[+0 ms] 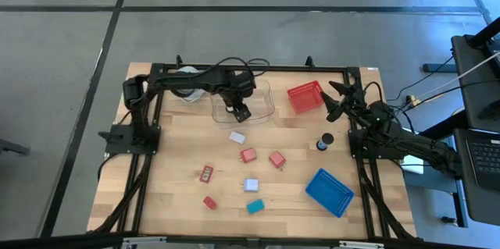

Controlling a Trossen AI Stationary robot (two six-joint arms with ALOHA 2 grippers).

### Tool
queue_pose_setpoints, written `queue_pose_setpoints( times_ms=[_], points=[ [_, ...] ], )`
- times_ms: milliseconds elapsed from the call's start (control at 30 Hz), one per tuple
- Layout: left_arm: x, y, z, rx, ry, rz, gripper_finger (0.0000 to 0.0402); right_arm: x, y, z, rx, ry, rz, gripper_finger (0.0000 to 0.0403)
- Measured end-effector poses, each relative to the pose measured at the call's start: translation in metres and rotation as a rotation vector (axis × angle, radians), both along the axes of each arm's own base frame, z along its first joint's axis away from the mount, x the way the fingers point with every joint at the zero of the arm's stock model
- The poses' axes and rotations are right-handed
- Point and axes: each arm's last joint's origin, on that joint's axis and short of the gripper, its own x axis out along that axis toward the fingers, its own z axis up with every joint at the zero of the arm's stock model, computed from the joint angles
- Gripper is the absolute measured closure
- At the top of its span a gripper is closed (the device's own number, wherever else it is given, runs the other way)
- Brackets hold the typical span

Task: Pick & Place Office items
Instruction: Put the blue hourglass into the transparent bin, then put the right red charger adapter into the red bin

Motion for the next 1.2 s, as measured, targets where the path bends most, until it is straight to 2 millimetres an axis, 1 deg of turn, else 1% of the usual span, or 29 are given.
queue_pose_setpoints(
  times_ms=[100,333,533,600,733,800,967,1033,1100,1200],
  points=[
    [0.003,0.0,-0.009,-0.01,0.023,-0.019,0.0187,0.0,0.0,0.0,0.0,0.0,0.0,0.0079],
    [0.003,0.001,-0.009,0.002,0.028,-0.019,0.0183,0.0,0.0,0.0,0.0,0.0,0.0,0.0079],
    [0.003,0.0,-0.009,0.001,0.031,-0.023,0.015,0.0,0.0,0.0,0.0,0.0,0.0,0.0079],
    [0.004,0.0,-0.004,0.002,0.037,-0.031,0.0138,0.0,0.0,0.0,0.0,0.0,0.0,0.0079],
    [0.009,0.0,0.014,0.027,0.0,-0.073,0.0119,0.0,0.0,0.0,0.0,0.0,0.0,0.0079],
    [0.011,0.0,0.028,0.035,-0.004,-0.091,0.0114,0.0,0.0,0.0,0.0,0.0,0.0,0.0079],
    [0.005,-0.002,0.064,0.024,0.038,-0.096,0.0113,0.0,0.0,0.0,0.0,0.0,0.0,0.0079],
    [0.001,-0.006,0.078,0.061,0.046,-0.079,0.0115,0.0,0.0,0.0,0.0,0.0,0.0,0.0079],
    [-0.003,-0.012,0.093,0.138,0.032,-0.072,0.0119,0.0,0.0,0.0,0.0,0.0,0.0,0.0079],
    [-0.013,-0.028,0.113,0.219,-0.008,-0.068,0.0127,0.0,0.0,0.0,-0.039,0.031,-0.009,0.0079]
  ],
)
